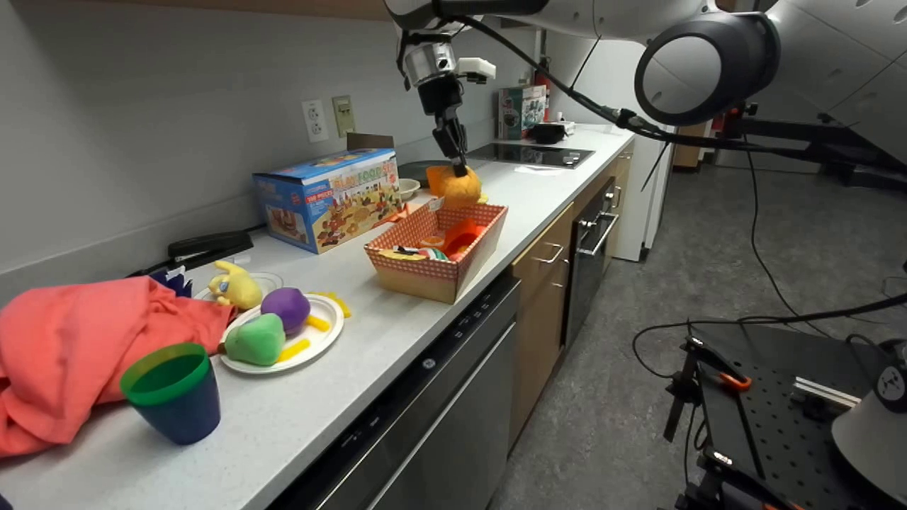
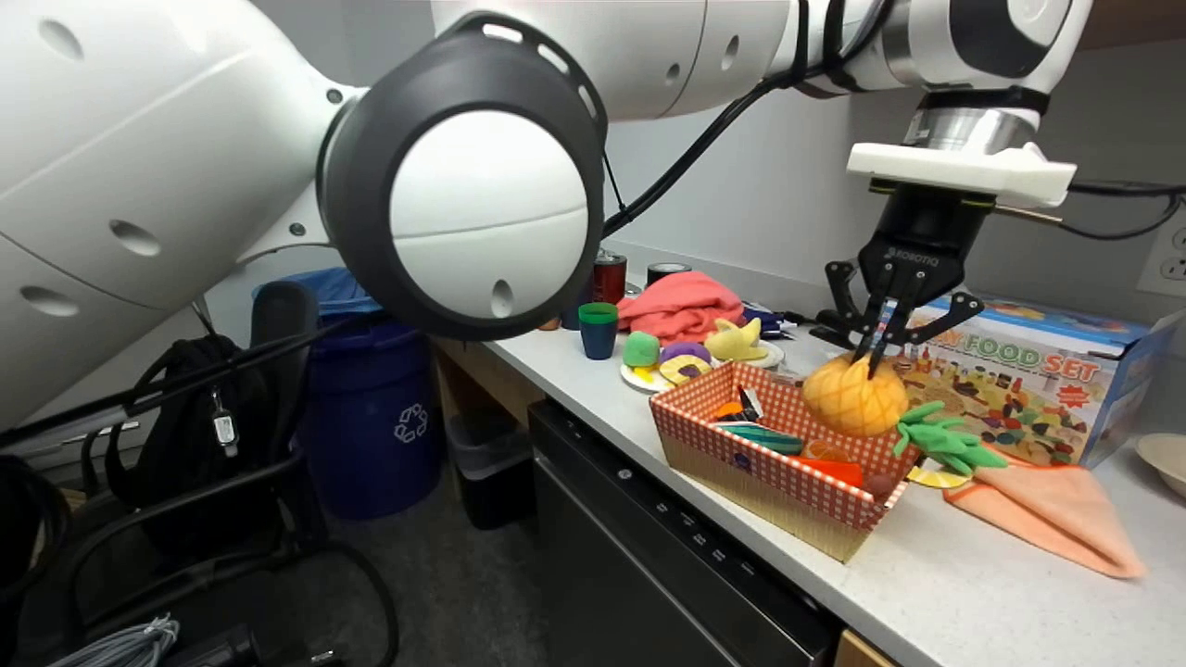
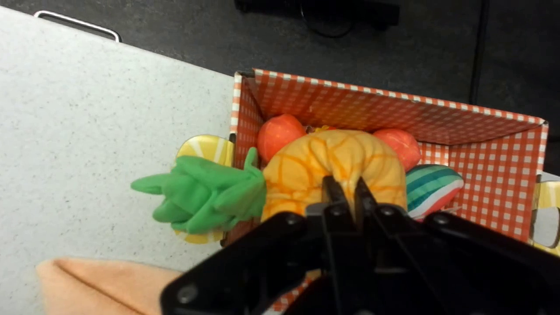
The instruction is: Pick up the pineapple from the counter and put it in the basket
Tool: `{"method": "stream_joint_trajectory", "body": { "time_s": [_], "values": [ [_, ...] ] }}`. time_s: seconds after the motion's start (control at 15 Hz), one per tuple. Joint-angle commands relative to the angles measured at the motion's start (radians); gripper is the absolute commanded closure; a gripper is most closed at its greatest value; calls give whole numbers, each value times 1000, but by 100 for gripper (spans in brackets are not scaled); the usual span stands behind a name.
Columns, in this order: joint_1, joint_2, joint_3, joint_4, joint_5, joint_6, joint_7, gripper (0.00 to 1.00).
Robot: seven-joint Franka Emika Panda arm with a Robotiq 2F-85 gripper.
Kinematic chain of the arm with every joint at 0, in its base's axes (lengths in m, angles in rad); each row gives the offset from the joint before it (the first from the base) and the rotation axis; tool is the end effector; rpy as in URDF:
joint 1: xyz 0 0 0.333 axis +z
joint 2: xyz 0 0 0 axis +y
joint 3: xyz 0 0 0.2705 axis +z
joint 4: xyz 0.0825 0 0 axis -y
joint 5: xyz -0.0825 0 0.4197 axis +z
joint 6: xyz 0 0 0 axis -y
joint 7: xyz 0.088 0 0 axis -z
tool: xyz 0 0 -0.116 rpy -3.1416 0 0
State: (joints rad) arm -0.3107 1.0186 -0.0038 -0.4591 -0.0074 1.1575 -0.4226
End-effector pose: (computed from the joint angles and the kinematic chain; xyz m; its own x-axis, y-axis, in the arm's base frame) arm 0.6951 -0.2256 0.3880 0.9490 0.1204 -0.2914 0.0888 -0.9889 -0.1194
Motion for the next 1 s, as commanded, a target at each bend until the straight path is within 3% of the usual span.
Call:
{"method": "stream_joint_trajectory", "body": {
  "time_s": [0.0, 0.07, 0.13, 0.27, 0.47, 0.8, 0.93],
  "values": [
    [12, 50, -23, 51, -29, -17, -20, 98],
    [14, 57, -27, 51, -31, -12, -14, 98],
    [16, 64, -28, 52, -29, -11, -8, 67],
    [21, 73, -27, 50, -29, -8, -10, 59],
    [16, 82, -27, 49, -27, -3, -17, 34],
    [14, 81, -27, 41, -24, -1, -10, 0],
    [11, 82, -28, 43, -22, 2, -5, 0]
  ]
}}
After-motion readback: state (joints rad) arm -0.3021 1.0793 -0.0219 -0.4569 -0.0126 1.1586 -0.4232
